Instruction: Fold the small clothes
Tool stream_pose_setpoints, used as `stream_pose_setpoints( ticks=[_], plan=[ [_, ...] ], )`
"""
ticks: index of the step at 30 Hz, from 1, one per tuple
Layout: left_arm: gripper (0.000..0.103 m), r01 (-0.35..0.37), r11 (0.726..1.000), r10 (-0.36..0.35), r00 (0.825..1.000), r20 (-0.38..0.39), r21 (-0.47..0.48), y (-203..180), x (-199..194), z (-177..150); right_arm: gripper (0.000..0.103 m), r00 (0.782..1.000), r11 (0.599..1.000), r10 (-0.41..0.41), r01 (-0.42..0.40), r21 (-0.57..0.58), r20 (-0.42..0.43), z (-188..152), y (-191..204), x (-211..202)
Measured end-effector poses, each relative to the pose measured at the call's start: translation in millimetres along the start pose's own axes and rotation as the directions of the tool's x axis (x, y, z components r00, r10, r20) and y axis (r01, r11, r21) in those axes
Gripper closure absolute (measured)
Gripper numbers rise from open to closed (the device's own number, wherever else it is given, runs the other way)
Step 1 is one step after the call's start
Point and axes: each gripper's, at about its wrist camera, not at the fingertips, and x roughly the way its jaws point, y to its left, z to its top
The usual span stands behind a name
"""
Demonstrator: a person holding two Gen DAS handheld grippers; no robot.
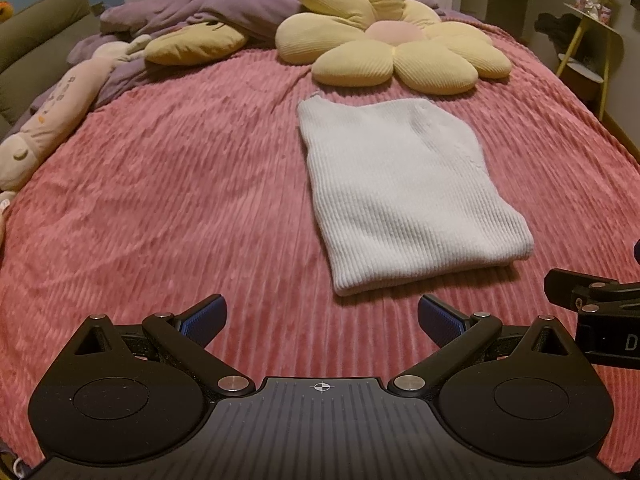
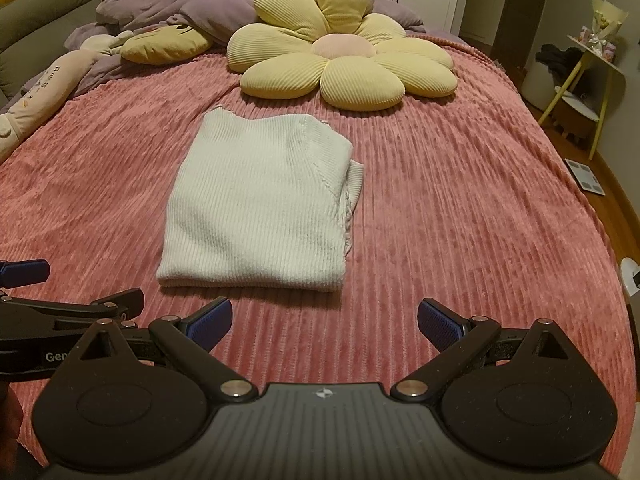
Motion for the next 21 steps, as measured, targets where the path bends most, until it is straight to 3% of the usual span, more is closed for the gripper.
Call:
stream_pose_setpoints(
  ticks=[21],
  plan=[
    [0.0,-0.007,1.0,0.007,1.0,0.007,0.003,-2.0,1.4,-0.6,0.004,1.0,1.0,0.002,-0.002,0.001,0.009,-0.3,-2.1,0.4]
  ],
)
